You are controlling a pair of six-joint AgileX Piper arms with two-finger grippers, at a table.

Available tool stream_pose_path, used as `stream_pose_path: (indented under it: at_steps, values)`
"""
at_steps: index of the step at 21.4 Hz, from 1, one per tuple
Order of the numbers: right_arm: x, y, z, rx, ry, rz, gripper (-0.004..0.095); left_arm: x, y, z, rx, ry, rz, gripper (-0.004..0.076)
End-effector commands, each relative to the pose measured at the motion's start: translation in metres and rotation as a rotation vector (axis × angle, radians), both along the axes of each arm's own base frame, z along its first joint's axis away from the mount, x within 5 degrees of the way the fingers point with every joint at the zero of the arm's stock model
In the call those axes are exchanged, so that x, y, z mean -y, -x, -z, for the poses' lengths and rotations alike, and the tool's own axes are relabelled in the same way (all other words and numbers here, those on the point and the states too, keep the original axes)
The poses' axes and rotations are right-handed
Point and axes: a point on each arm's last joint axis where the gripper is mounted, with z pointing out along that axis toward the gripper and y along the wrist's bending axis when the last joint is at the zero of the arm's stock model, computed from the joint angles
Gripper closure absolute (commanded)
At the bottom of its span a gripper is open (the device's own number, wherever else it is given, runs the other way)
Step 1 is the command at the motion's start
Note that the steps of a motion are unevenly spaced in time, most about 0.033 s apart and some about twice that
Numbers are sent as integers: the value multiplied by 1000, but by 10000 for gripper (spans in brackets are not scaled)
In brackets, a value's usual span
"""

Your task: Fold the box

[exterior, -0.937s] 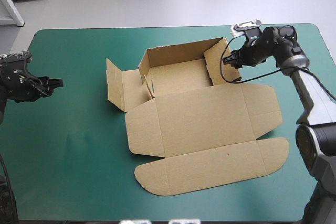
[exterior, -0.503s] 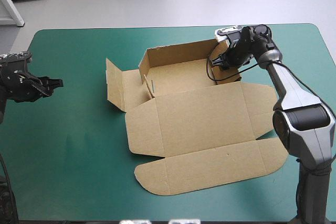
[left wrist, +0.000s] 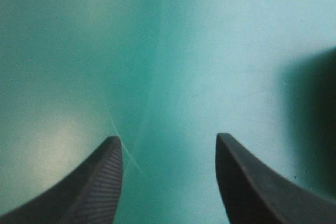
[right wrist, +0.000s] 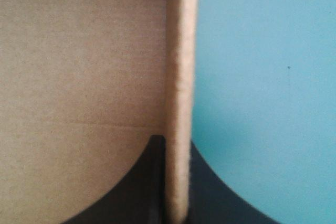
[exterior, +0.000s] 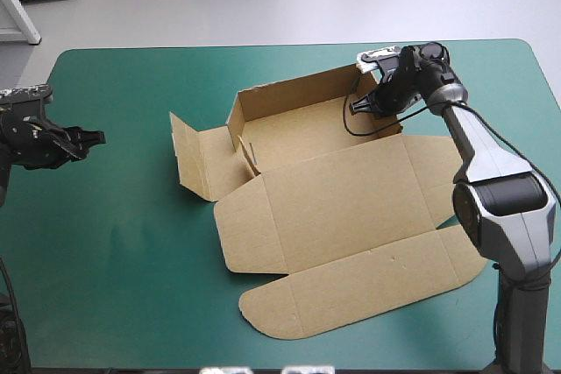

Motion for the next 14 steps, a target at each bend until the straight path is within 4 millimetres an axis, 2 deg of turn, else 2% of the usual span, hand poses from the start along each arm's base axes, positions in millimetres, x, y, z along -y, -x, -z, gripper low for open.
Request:
stream_pose_path:
  at_steps: [1,2,5,7,10,12,14]
  values:
    - [1,25,-79,184,-71,-31,920,1,1,-22,119,-20,-6,335]
    - [3,37,-102,226,-121,-51,923,1,1,-23,132,-19,-8,335]
    - [11,54,-133,279,-189,-74,923,1,-1,-20,147,-20,-10,335]
    - [23,72,-160,337,-227,-80,923,0,-2,-8,148,-15,-17,335]
    - [47,98,-195,407,-287,-67,923,1,-9,23,120,49,-39,337]
    - [61,113,-206,390,-351,-93,923,8,-14,43,99,148,-10,337]
    - [64,119,-208,379,-383,-114,923,18,-20,49,121,283,28,337]
